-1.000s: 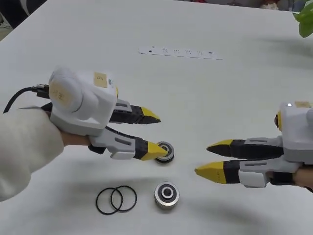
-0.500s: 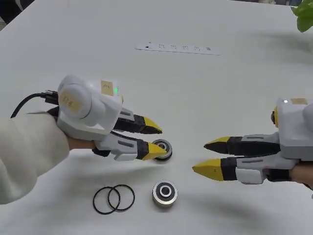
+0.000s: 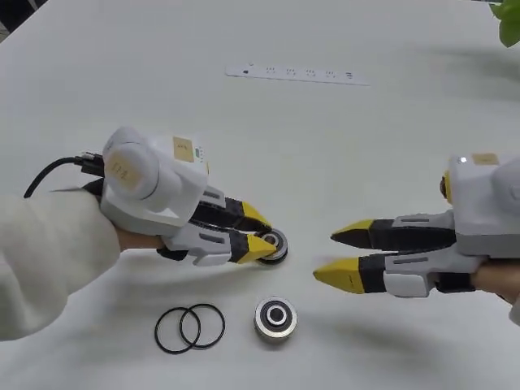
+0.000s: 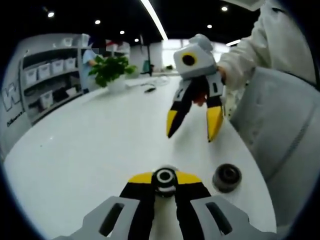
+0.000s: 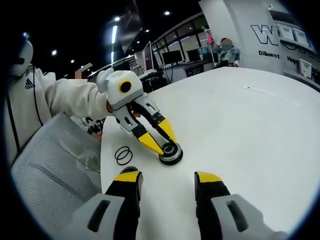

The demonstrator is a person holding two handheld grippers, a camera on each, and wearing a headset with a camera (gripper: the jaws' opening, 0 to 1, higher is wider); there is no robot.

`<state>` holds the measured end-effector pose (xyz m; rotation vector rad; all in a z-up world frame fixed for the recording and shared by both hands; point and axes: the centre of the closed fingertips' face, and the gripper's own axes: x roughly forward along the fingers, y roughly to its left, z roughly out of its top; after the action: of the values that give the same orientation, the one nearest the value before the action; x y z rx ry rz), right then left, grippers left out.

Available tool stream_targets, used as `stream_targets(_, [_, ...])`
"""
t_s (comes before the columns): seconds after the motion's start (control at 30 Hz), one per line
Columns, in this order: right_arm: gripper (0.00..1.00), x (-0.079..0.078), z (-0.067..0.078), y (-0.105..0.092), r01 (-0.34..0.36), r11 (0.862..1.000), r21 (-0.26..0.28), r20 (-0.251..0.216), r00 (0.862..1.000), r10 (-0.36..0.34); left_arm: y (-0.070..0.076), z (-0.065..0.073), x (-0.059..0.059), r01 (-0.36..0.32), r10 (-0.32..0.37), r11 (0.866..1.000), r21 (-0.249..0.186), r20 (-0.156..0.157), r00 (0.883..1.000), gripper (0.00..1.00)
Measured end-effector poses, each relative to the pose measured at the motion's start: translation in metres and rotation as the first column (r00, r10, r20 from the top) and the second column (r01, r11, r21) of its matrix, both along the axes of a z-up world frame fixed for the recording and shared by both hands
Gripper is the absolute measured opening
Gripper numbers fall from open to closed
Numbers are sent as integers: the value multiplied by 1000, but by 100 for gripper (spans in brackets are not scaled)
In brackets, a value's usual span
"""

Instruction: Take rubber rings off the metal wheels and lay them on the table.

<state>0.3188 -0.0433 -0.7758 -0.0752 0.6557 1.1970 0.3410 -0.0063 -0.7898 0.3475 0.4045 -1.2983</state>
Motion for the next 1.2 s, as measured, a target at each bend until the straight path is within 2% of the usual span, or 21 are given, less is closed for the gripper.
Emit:
stream_targets(0.47, [36,7,-3,15,-38,999,-8,23,999,39,0,0,-2,-3,3,1000,-13,-4,1000,15])
stream_targets(0.87, [29,10,-19,37,-109,993,-49,57,992,112,-2,0,-4,2,-2,1000,-21,-4,1000,15])
stream_targets(1.2, [23,16,-30,38,-123,988,-89,83,988,131,-3,0,-4,6,-6,1000,-19,2,1000,15])
